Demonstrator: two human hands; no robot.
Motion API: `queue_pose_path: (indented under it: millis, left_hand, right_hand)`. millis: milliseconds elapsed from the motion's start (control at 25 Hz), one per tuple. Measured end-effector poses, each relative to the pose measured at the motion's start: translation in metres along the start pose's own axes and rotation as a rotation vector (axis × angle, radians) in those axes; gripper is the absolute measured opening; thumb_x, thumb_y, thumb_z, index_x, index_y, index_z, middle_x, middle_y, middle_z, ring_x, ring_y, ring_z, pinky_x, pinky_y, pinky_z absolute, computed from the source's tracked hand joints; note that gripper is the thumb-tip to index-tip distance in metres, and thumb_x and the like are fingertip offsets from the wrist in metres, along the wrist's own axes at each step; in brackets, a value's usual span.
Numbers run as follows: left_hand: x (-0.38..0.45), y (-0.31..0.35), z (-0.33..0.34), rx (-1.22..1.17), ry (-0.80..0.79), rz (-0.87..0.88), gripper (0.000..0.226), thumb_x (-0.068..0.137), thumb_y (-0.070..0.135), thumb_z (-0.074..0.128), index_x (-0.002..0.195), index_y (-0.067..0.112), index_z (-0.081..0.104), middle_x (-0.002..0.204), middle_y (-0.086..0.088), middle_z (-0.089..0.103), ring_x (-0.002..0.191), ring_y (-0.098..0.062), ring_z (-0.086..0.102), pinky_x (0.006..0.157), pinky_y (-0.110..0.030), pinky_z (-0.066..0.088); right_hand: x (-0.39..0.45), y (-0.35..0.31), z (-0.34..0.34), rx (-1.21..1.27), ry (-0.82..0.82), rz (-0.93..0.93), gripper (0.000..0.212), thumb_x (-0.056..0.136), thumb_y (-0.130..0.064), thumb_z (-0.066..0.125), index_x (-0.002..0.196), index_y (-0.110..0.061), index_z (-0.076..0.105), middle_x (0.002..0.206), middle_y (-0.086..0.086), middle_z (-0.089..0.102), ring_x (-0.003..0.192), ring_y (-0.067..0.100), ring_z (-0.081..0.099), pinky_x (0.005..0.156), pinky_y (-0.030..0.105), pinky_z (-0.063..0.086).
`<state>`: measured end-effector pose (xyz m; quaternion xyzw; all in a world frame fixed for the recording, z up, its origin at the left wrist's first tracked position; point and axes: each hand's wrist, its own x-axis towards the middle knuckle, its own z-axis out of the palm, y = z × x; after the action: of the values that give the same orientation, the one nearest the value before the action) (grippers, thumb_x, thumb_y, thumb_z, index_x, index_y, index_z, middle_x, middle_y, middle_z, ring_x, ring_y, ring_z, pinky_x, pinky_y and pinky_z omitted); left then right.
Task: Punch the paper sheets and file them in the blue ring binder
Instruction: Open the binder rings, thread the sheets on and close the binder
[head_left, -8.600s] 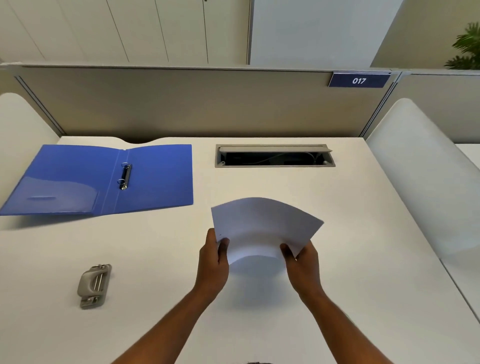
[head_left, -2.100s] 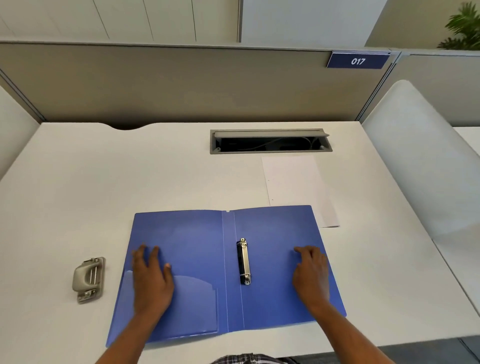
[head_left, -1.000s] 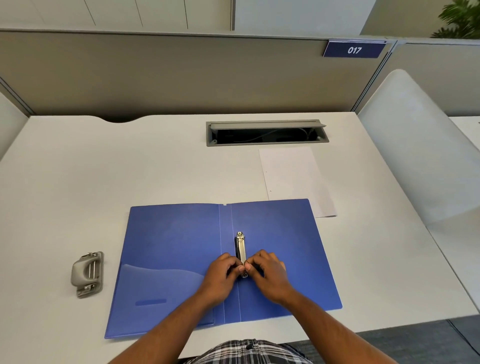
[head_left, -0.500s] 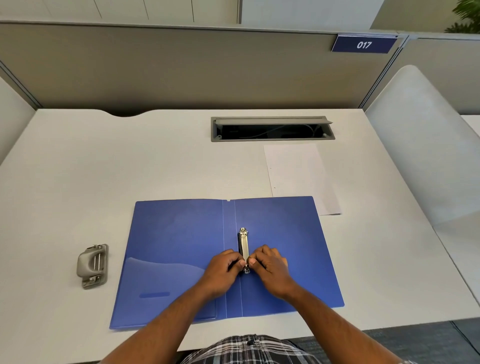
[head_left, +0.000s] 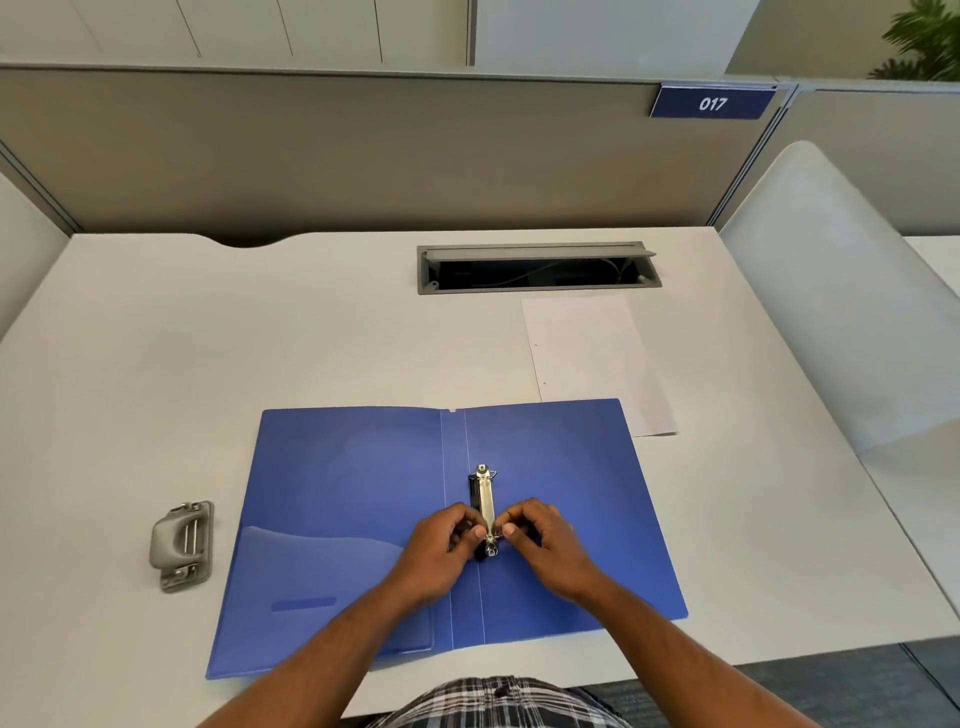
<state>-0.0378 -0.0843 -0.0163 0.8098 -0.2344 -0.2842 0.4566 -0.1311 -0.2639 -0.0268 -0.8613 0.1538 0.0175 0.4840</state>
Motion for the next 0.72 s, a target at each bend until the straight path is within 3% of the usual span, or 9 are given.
queue_pose_path:
  millis: [160, 280, 360, 480, 720]
  left_hand:
    - [0.013, 0.008, -0.001, 0.010, 0.075, -0.094, 0.010, 0.096, 0.026, 0.062, 0.086, 0.026, 0.058, 0.059, 0.002, 0.052, 0.053, -0.010, 0.046, 0.054, -0.023, 0.040]
    - [0.031, 0.018, -0.006, -0.084, 0.094, -0.145, 0.015, 0.095, 0.027, 0.062, 0.084, 0.018, 0.061, 0.061, -0.002, 0.053, 0.055, -0.015, 0.047, 0.055, -0.032, 0.042]
    - [0.048, 0.028, -0.012, -0.104, 0.119, -0.146, 0.017, 0.096, 0.027, 0.062, 0.082, 0.016, 0.062, 0.063, 0.002, 0.055, 0.055, -0.013, 0.048, 0.054, -0.027, 0.042]
    - [0.075, 0.048, -0.022, -0.058, 0.176, -0.099, 0.018, 0.095, 0.022, 0.063, 0.078, 0.023, 0.061, 0.062, 0.010, 0.056, 0.054, -0.003, 0.050, 0.055, -0.018, 0.042]
    - [0.134, 0.075, -0.014, 0.087, 0.158, 0.010, 0.008, 0.092, 0.019, 0.063, 0.087, 0.026, 0.065, 0.090, 0.010, 0.064, 0.083, -0.007, 0.059, 0.076, -0.026, 0.051]
  right_hand:
    - [0.012, -0.011, -0.017, 0.142, 0.199, 0.130, 0.005, 0.095, -0.018, 0.069, 0.098, -0.022, 0.071, 0.096, -0.008, 0.072, 0.088, 0.010, 0.068, 0.078, 0.019, 0.053]
    - [0.032, -0.011, -0.042, 0.094, 0.357, 0.189, 0.016, 0.094, -0.016, 0.068, 0.087, -0.030, 0.068, 0.093, -0.009, 0.072, 0.086, 0.005, 0.067, 0.075, 0.019, 0.051]
    - [0.046, -0.006, -0.064, 0.041, 0.432, 0.228, 0.016, 0.093, -0.015, 0.068, 0.085, -0.029, 0.068, 0.094, -0.007, 0.071, 0.086, 0.007, 0.067, 0.076, 0.023, 0.051]
    - [0.064, 0.006, -0.100, -0.069, 0.499, 0.290, 0.009, 0.092, -0.014, 0.068, 0.099, -0.019, 0.073, 0.111, 0.001, 0.064, 0.098, 0.020, 0.066, 0.082, 0.027, 0.047]
    - [0.098, 0.040, -0.156, -0.328, 0.500, 0.513, 0.034, 0.093, -0.027, 0.064, 0.124, -0.014, 0.064, 0.138, 0.009, 0.046, 0.127, 0.033, 0.046, 0.100, 0.044, 0.046]
